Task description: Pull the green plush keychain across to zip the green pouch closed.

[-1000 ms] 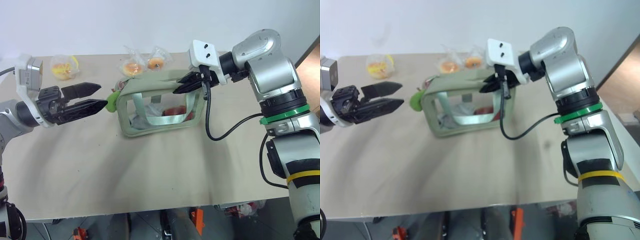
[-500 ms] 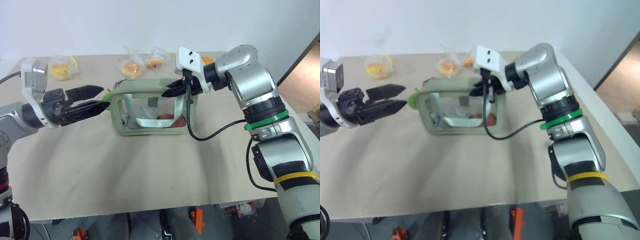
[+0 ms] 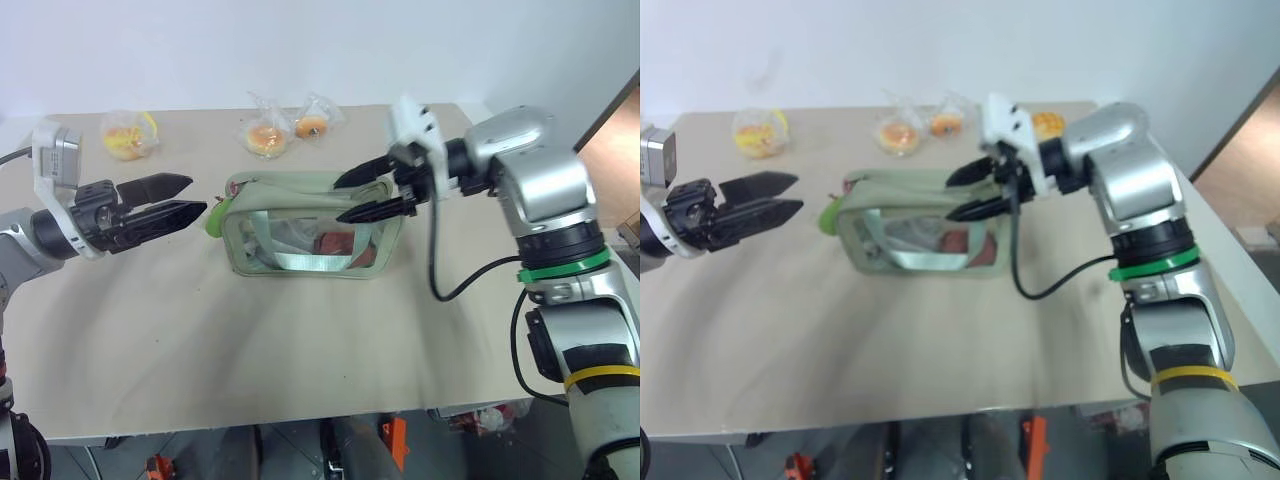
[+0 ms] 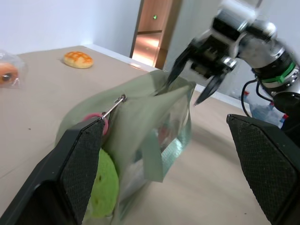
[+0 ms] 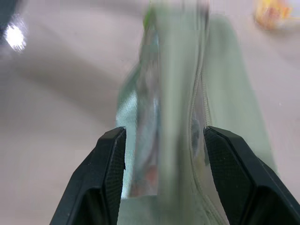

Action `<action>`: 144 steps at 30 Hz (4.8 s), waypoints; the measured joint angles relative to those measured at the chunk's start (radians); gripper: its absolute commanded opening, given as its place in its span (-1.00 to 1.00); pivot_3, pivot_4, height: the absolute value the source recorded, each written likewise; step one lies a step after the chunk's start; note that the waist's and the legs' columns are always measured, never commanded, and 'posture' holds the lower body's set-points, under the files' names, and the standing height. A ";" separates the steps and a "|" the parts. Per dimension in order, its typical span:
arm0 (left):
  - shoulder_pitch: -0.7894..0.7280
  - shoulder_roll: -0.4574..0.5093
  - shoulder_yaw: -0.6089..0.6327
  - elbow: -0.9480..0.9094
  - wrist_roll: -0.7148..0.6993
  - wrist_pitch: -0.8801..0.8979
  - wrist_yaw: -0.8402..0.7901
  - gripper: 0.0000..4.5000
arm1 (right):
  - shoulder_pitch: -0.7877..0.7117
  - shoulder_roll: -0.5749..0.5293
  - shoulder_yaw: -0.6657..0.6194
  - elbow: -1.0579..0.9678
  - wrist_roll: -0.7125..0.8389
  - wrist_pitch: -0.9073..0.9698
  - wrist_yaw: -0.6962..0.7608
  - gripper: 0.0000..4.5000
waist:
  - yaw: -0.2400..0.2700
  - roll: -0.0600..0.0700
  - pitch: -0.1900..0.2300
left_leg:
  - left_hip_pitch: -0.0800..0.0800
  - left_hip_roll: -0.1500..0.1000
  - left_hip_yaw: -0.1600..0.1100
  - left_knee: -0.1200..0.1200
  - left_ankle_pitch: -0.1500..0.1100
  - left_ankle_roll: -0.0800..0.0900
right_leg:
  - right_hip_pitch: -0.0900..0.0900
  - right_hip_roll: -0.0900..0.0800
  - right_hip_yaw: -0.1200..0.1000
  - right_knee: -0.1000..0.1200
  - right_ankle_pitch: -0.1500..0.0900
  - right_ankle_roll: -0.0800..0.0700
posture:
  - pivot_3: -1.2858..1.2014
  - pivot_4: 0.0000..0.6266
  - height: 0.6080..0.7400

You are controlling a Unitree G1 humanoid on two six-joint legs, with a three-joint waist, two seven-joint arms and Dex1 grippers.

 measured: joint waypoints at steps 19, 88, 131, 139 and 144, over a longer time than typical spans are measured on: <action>0.072 0.088 -0.042 0.151 0.172 -0.062 -0.154 0.93 | 0.240 -0.222 -0.144 -0.146 0.064 0.098 -0.136 0.22 | -0.004 -0.001 0.000 | 0.002 0.000 0.003 -0.001 -0.001 -0.001 | 0.000 -0.001 0.003 0.000 -0.003 -0.004 | 0.03 -0.52 1.00; -0.073 -0.088 -0.212 0.308 0.338 -0.147 -0.116 -0.23 | 0.306 -0.099 -0.004 -0.049 -0.038 0.015 -0.260 -1.00 | -0.008 -0.001 0.000 | 0.002 0.000 0.004 0.000 0.000 0.000 | 0.000 0.001 0.005 0.000 0.001 0.002 | 0.03 -0.52 1.00; -0.528 -0.327 -0.454 0.390 0.571 -0.387 -0.155 -1.00 | 0.362 -0.109 -0.020 -0.115 -0.017 0.052 -0.296 -1.00 | 0.002 -0.001 0.000 | 0.000 -0.001 0.005 0.004 0.000 0.000 | 0.000 0.000 0.008 -0.001 0.003 0.005 | 0.03 -0.52 1.00; -0.563 -0.338 -0.422 0.389 0.568 -0.368 -0.137 -0.69 | 0.368 -0.108 -0.024 -0.117 -0.015 0.058 -0.307 -1.00 | -0.002 -0.001 0.000 | 0.001 -0.001 0.005 0.004 0.000 0.000 | 0.000 0.001 0.009 -0.001 0.003 0.006 | 0.03 -0.52 1.00; -0.553 -0.282 -0.373 0.382 0.528 -0.314 -0.144 0.03 | 0.366 -0.103 -0.024 -0.117 -0.015 0.055 -0.307 -1.00 | -0.003 -0.001 0.000 | 0.000 -0.001 0.005 0.004 0.000 0.000 | 0.000 0.000 0.009 -0.001 0.003 0.006 | 0.03 -0.52 1.00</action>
